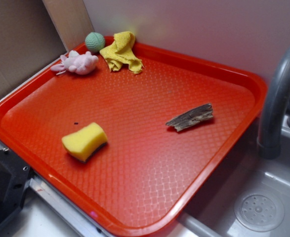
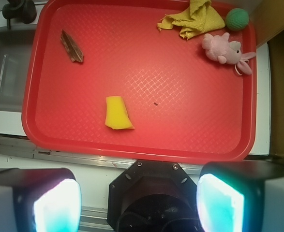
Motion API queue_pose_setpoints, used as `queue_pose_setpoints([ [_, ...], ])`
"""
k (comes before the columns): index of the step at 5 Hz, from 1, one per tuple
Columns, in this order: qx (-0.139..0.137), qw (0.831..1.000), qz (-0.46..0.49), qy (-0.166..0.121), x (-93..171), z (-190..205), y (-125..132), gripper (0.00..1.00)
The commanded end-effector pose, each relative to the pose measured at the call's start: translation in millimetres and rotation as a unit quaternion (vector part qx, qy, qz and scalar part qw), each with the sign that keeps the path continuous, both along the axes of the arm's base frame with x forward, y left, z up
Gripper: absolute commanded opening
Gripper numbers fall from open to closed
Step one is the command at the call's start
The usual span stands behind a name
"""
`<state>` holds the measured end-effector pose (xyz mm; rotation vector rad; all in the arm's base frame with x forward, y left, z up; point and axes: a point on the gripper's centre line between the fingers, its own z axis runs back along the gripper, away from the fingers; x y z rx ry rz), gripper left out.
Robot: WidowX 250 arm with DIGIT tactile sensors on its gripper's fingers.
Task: Grab the wood chip.
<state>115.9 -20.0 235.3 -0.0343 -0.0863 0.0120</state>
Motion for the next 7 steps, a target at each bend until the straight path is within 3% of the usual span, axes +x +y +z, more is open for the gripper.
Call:
queue_pose_setpoints([
  [1,0.0,1.0,0.0,0.0,0.0,0.0,0.0,1.0],
  [2,0.01,0.995,-0.103,-0.004,50.0,-25.2,-21.7,1.0],
  [3,-0.009,0.989,-0.149,-0.003,97.6,-57.8,-32.6,1.0],
  [4,-0.038,0.974,-0.215,-0.054,129.2,-81.7,-59.5,1.0],
  [5,-0.067,0.959,-0.254,-0.108,144.1,-103.2,-84.3,1.0],
  [6,-0.069,0.955,-0.272,-0.098,151.9,-141.2,-112.6,1.0],
  [7,-0.05,0.954,-0.283,-0.081,149.8,-169.3,-131.3,1.0],
])
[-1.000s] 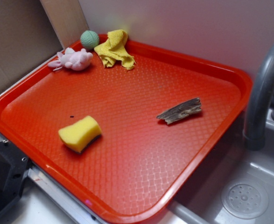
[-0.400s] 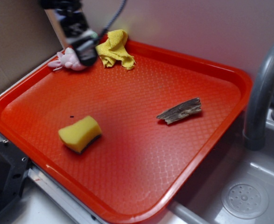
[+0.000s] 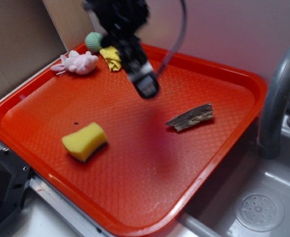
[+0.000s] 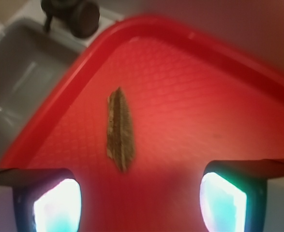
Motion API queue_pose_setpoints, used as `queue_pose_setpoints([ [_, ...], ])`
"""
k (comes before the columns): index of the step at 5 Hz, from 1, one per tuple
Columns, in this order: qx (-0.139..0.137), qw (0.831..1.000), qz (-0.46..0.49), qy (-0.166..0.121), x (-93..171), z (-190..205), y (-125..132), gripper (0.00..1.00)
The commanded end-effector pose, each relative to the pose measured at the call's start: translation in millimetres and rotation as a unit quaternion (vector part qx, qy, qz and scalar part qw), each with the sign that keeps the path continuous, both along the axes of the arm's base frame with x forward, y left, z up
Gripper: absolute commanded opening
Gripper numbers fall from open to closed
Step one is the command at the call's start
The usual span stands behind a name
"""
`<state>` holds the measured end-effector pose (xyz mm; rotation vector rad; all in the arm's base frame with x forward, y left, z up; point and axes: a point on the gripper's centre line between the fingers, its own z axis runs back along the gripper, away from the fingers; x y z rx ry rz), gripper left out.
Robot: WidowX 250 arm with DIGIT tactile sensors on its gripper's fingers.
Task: Grab the wood chip.
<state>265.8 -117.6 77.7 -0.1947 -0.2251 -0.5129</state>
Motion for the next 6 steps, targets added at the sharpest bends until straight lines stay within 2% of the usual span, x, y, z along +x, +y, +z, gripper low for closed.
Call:
queue_pose_setpoints([
  [1,0.004,1.0,-0.008,-0.028,13.8,-34.3,-36.7,1.0],
  [2,0.022,0.999,-0.004,-0.026,28.1,-44.4,-35.1,1.0],
  [3,0.018,0.999,-0.027,-0.011,34.8,-53.9,-35.8,0.0],
  [5,0.044,0.999,-0.024,-0.02,17.9,-50.6,-47.5,0.0],
  [6,0.044,0.999,-0.008,-0.012,8.5,-37.8,-43.1,0.0],
])
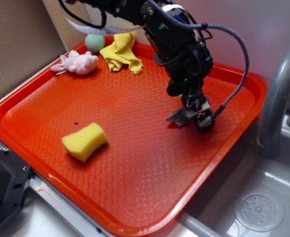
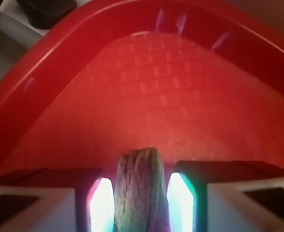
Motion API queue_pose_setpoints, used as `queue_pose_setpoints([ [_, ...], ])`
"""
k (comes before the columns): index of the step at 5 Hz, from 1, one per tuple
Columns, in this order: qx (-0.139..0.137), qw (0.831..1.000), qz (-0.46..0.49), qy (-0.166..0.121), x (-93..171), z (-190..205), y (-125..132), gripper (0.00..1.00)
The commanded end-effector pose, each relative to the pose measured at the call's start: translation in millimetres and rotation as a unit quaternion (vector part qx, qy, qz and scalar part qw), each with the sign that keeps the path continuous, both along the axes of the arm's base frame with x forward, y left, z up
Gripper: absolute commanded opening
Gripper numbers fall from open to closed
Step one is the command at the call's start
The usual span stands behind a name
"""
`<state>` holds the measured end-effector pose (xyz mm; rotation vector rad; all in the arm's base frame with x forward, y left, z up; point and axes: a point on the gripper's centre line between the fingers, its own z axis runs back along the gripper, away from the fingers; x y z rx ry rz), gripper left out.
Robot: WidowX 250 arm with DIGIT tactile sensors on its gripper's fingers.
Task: Grab the wood chip.
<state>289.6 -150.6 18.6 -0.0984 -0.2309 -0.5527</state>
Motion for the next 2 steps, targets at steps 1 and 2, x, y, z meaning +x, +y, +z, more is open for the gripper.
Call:
queue_pose_setpoints([
  [1,0.01,0.997,0.075,0.022,-47.8,71.5,37.4,0.0],
  [2,-0.009,0.991,0.135,0.016,-78.8,120.1,80.9,0.0],
])
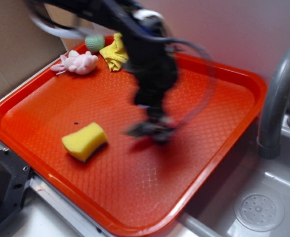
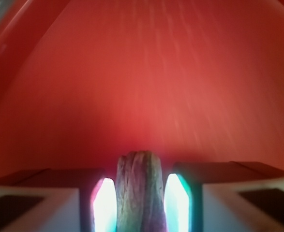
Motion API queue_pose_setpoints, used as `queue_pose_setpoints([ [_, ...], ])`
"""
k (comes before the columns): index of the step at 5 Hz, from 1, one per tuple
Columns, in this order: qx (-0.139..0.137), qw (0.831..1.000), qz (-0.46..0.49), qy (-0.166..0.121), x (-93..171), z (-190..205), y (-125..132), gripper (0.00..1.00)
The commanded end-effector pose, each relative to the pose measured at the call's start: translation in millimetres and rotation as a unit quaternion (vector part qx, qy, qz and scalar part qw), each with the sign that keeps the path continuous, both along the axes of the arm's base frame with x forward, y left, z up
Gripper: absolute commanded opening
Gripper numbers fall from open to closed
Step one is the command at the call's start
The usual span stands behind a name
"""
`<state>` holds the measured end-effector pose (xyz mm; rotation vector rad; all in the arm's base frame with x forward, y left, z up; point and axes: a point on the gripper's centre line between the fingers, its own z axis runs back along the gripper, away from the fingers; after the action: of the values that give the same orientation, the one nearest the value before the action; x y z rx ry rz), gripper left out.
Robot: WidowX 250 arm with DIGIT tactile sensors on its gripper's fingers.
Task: Grab the wood chip.
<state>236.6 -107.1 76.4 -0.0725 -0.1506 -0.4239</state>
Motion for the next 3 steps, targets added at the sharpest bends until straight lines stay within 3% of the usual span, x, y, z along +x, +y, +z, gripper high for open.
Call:
queue_pose_setpoints([
  [1,0.002,0.987,0.153,-0.04,-45.2,113.0,62.1,0.0],
  [2,0.031,0.979,0.199,-0.015,-38.5,162.8,67.3,0.0],
  [3,0.051,0.974,0.221,-0.011,-27.9,161.3,72.0,0.0],
])
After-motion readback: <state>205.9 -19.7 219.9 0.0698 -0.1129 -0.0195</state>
